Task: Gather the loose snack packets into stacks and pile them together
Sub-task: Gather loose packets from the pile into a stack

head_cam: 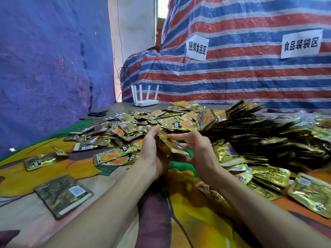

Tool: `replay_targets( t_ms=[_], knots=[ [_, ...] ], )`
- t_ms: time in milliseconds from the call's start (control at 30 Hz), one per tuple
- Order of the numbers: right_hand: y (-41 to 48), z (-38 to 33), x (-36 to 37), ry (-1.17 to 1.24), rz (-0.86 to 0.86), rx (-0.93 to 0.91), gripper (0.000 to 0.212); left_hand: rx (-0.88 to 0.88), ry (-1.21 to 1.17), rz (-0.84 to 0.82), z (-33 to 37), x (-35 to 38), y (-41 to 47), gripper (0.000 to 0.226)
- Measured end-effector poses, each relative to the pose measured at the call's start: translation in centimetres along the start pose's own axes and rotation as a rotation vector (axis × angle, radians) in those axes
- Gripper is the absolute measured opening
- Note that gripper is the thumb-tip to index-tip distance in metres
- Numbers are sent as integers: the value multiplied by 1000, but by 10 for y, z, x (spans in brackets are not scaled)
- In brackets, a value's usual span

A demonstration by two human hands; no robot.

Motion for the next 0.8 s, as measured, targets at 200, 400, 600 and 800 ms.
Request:
replay_targets(
  t_ms=[200, 400, 600, 800],
  knots=[
    [11, 10, -4, 146, -70, 95, 59, -38, -66, -36, 0, 5, -5, 57],
    [19, 7, -20, 187, 9, 28, 51, -2, -98, -90, 5, 4, -1, 50],
    [16, 7, -38, -9, 92, -64, 30, 73, -66, -120, 10, 6, 0, 39],
    [9, -8, -31, -326, 89, -353, 33, 95, -71, -103, 10, 1, 0, 45]
  ],
)
Point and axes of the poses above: each hand's wrist, its own y-axis towards the middle knuckle, its own x-axis out of the palm, z = x × y, the point moved 7 cm from there along y, towards the middle knuckle, and after that the axes turned 11 degrees about x, right-handed, at the moved point
